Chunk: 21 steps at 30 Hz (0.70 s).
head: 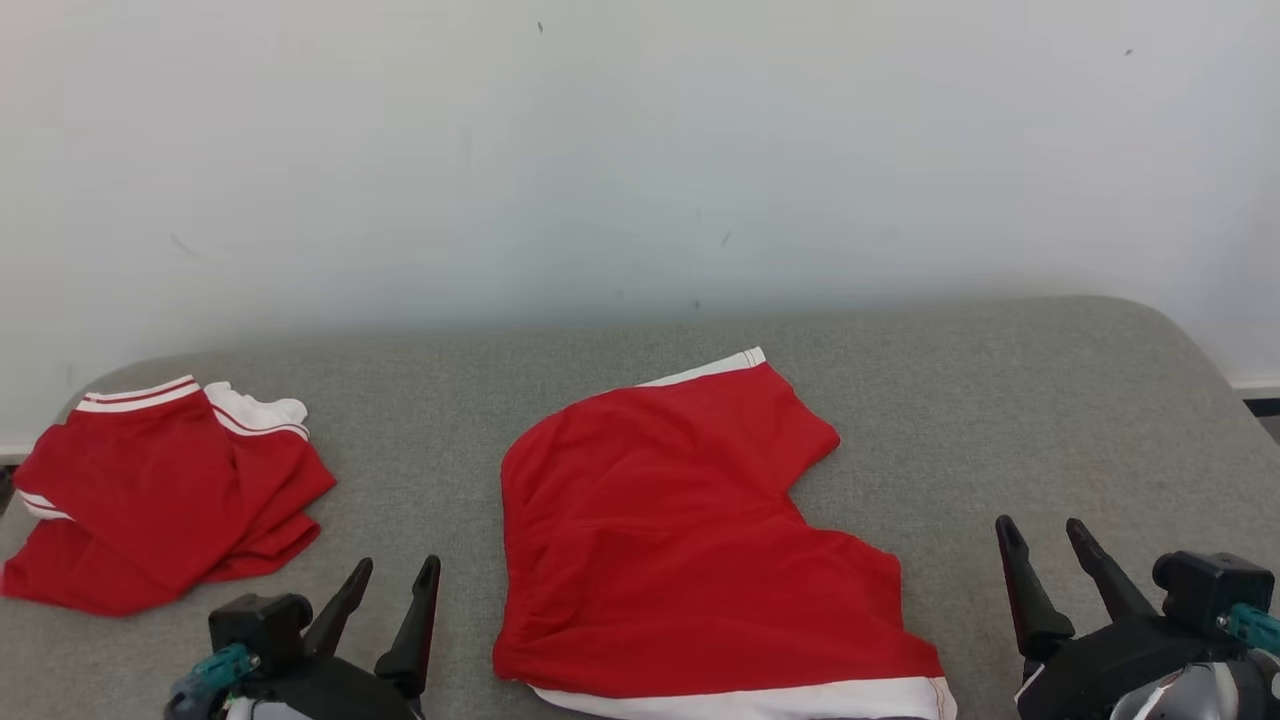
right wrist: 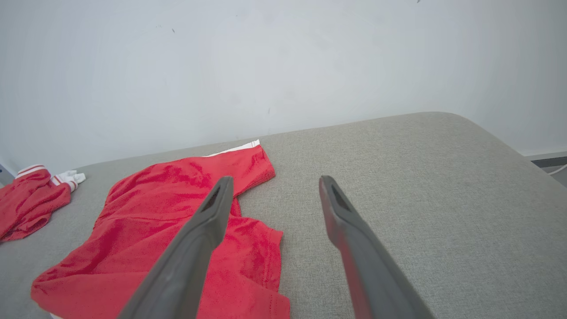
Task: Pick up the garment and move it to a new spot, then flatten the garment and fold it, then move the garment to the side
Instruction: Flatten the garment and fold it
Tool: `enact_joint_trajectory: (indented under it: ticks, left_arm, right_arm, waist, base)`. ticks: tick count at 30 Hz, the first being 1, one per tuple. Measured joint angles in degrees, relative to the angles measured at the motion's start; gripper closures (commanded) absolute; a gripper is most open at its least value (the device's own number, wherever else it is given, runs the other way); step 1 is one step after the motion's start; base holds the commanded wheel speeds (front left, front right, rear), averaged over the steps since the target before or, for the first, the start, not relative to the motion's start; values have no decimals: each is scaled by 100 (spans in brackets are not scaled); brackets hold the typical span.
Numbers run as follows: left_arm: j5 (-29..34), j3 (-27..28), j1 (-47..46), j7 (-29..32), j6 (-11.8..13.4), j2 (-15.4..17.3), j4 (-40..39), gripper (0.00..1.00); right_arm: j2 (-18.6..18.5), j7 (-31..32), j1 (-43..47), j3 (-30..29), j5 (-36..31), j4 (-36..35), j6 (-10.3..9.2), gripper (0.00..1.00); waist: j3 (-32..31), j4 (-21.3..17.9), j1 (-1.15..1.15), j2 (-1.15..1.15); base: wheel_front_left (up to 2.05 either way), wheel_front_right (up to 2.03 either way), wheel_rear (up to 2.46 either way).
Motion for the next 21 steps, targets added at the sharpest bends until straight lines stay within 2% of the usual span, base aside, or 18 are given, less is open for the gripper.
enact_joint_trajectory:
  ticks: [4,10,11,16,21]
  left_arm:
    - [24,543,263,1,0,-152,63,0]
    - [326,1501,749,1,1,-333,310,0]
    - [531,1613,881,1,1,-354,305,0]
    - [940,1663,1111,1,1,-378,227,0]
    - [1056,1758,1315,1,1,-428,163,0]
  right_arm:
    - [322,-436,37,-159,74,165,-101,0]
    - [728,-940,154,-390,310,408,-196,0]
    - [792,-1046,156,-397,345,417,-196,0]
    - [798,-1147,157,-327,350,565,-193,0]
    - [797,-1196,166,-238,350,639,-149,0]
  waist:
    - [-164,17,0,0]
    - [-402,28,-1,0]
    - [-457,21,-1,0]
    - [-493,-10,0,0]
    - [-458,-37,0,1]
  base:
    - [0,0,0]
    - [0,0,0]
    - [0,0,0]
    - [0,0,0]
    - [0,0,0]
